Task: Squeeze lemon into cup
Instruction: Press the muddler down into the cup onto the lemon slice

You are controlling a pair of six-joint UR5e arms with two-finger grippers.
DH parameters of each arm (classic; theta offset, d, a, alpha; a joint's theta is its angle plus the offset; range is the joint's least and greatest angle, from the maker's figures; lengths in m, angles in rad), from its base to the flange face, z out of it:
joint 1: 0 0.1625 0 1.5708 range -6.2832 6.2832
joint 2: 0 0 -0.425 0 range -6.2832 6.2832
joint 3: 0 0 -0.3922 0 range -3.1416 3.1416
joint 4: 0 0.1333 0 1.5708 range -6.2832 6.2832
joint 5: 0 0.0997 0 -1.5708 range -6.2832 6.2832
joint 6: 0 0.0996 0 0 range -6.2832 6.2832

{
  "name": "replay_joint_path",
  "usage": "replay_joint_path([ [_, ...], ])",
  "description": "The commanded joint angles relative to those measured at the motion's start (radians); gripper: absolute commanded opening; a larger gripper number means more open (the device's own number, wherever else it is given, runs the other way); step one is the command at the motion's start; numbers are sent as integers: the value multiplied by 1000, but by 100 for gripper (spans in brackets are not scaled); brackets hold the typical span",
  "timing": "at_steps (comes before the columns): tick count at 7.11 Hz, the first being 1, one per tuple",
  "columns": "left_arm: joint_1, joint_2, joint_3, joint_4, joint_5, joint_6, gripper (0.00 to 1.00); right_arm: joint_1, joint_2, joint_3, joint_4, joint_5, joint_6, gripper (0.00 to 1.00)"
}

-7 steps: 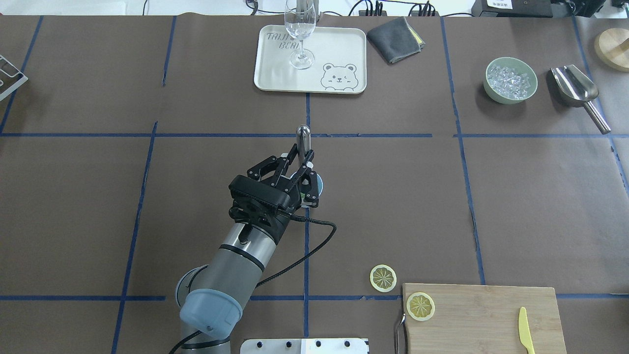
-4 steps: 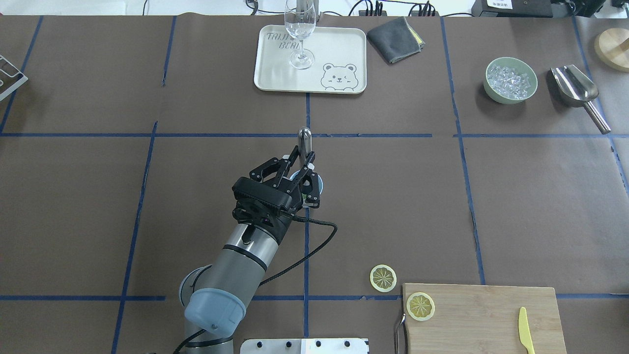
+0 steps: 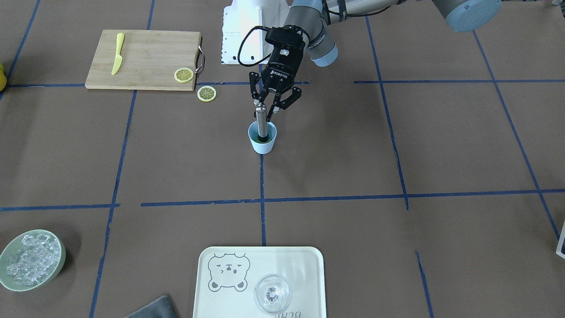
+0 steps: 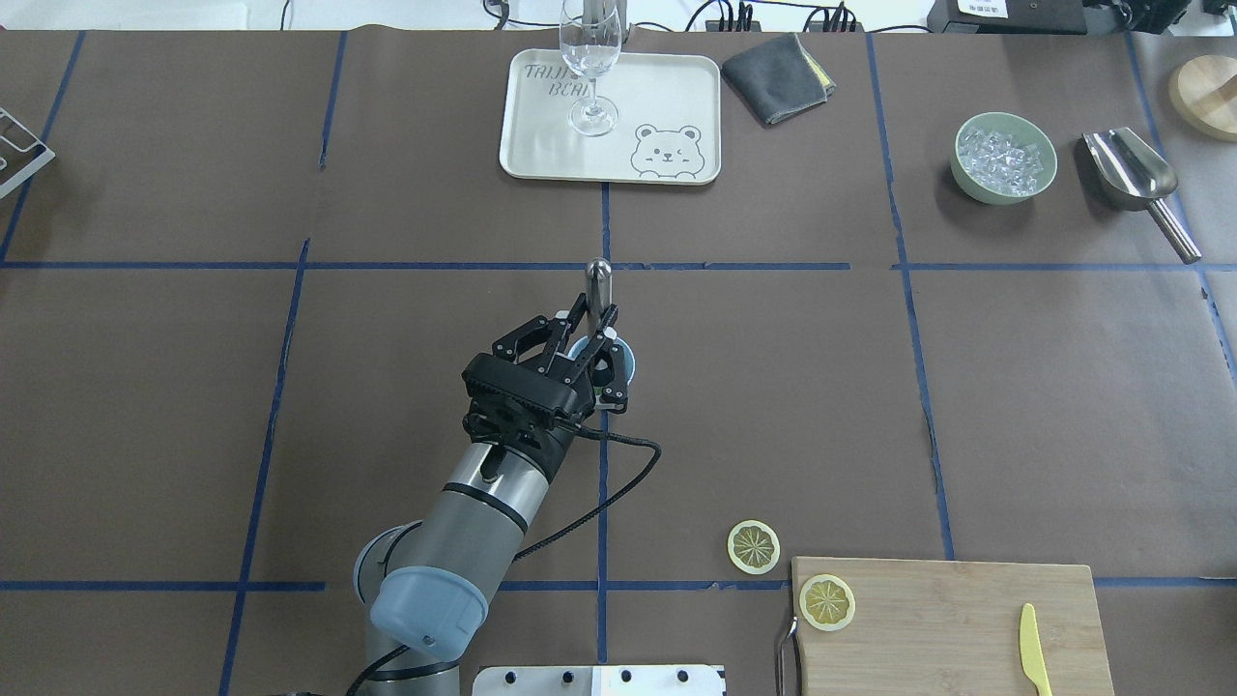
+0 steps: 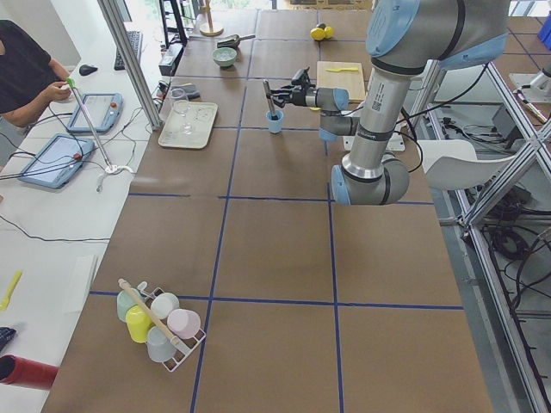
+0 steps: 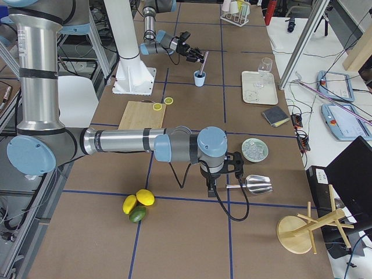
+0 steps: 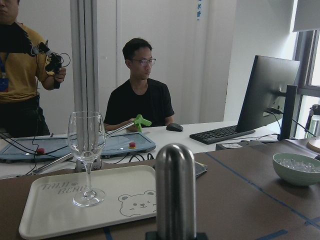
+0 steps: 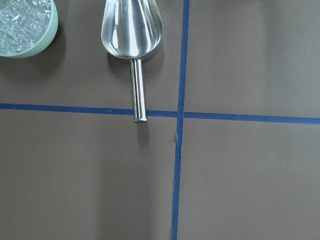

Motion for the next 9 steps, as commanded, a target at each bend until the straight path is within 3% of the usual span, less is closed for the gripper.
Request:
replay_joint_path([
  [1,0,-1,18,0,0,-16,0,0,0,0,0,0,2,100],
  [5,0,-5,11,0,-6,-16,0,0,2,0,0,0,0,100],
  [9,-2,-1,-125,3,-35,81,0,0,2,-1,0,0,0,100],
])
